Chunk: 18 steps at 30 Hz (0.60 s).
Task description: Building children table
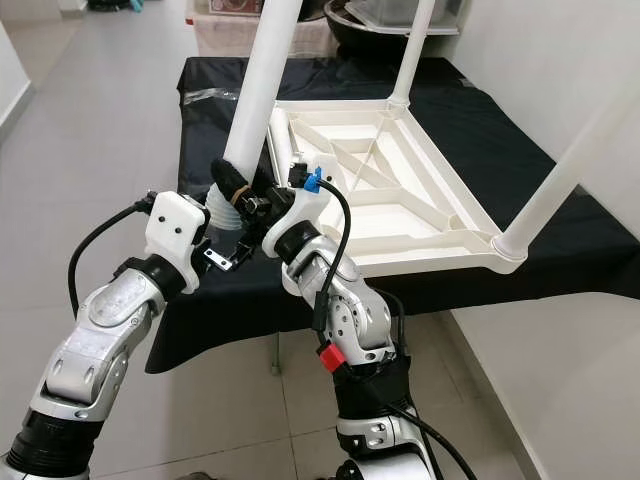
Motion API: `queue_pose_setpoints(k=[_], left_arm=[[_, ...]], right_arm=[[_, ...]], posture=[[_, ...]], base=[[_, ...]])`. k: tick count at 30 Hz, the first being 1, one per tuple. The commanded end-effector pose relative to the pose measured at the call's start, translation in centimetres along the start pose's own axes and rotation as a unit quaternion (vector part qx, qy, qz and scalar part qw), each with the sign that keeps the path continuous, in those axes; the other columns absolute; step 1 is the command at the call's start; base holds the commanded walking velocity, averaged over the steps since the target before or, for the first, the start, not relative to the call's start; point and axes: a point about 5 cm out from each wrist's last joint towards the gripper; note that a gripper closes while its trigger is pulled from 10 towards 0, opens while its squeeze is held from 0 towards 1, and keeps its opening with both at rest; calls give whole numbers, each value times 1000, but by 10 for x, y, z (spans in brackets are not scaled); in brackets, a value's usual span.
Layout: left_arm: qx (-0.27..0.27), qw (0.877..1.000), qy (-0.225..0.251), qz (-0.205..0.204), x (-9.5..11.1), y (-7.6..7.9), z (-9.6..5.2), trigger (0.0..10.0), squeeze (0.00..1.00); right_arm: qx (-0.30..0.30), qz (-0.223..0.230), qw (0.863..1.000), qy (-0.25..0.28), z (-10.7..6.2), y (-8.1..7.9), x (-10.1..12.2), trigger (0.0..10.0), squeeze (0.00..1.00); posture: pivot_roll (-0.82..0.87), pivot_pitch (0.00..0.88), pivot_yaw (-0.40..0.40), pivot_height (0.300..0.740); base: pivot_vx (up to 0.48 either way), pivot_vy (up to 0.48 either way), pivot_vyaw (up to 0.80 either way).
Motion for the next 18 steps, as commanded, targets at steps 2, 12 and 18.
queue_pose_setpoints(k=[2, 12, 18], left_arm=[[3, 1000, 2, 5, 0, 0, 2, 10000, 0], [15, 1000, 0, 15, -1, -3, 3, 10000, 0], [16, 1000, 2, 20, -1, -4, 3, 0, 0]], right_arm=[[21, -5, 1000, 9, -1, -8, -3, 0, 0], [39, -23, 999, -6, -4, -13, -8, 0, 0], [38, -29, 999, -9, -5, -13, -10, 0, 0]], posture=[[81, 72, -63, 740], [81, 65, -62, 740], [80, 62, -60, 740]], base=[[0, 0, 0], [0, 0, 0], [0, 0, 0]])
Point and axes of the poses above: a point about 5 cm out from each wrist's last joint towards the gripper, its own z axis pointing out of the wrist towards the gripper, its own x axis along the axis of the wrist's last joint, y = z × x, and after that the axes turned 15 degrees about z, right-handed
